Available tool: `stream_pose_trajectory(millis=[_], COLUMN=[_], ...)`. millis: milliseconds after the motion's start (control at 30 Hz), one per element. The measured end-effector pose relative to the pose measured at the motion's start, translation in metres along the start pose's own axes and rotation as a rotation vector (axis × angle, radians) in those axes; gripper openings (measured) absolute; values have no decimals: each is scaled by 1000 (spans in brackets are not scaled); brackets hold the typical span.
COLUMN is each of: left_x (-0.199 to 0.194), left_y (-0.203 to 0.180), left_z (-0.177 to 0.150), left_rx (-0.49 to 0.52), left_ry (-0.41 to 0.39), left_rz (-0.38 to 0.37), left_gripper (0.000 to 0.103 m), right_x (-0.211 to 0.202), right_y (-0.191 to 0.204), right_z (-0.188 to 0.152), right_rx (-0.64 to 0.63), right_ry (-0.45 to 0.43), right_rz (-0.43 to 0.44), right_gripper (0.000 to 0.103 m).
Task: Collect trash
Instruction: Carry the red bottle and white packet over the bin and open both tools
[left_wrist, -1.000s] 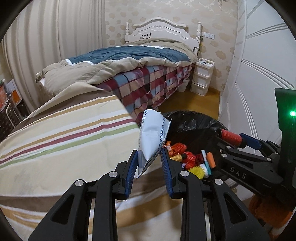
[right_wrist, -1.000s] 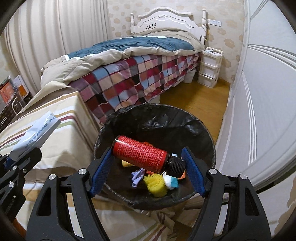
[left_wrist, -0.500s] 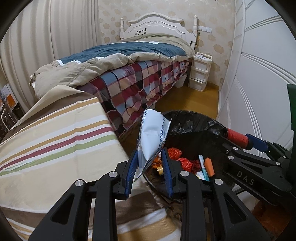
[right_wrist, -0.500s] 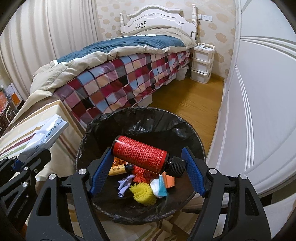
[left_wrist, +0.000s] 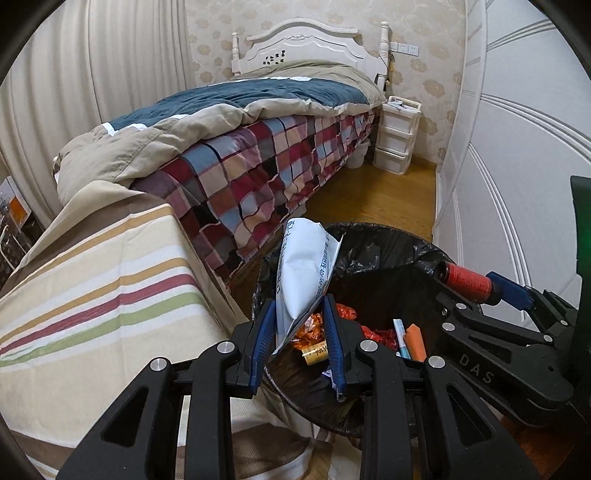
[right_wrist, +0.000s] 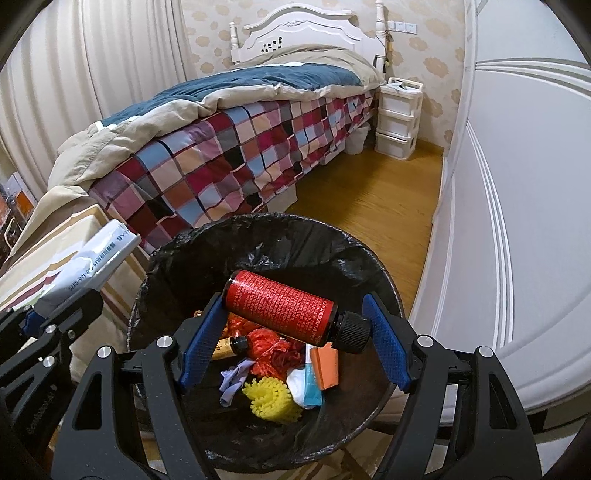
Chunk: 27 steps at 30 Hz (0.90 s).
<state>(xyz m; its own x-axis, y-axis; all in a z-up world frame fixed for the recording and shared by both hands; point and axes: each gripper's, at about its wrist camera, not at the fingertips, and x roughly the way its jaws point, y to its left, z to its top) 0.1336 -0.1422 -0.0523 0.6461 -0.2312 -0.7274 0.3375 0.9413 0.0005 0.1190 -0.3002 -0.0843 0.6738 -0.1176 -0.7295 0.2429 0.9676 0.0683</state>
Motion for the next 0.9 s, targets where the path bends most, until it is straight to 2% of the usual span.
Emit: stream_pose_trajectory(millis=[300,467,667,900], left_x=[4,2,-2,-7], left_y=[-3,0,3,9], left_z=[2,2,2,2], left_rx=[6,-5,-18,-39], left_ry=[8,-9,-23,-35], left_rz=[3,10,13,33], left_gripper=[32,58,71,77], right_x=[4,4,1,-4], right_y=[-4,-7,-12,-12], right_z=[3,3,3,0], right_rx=[9,10,16,22], right_ry=[1,-3,-8,-12], right_rz=[-4,-14,-28,-41], right_gripper=[73,79,80,82])
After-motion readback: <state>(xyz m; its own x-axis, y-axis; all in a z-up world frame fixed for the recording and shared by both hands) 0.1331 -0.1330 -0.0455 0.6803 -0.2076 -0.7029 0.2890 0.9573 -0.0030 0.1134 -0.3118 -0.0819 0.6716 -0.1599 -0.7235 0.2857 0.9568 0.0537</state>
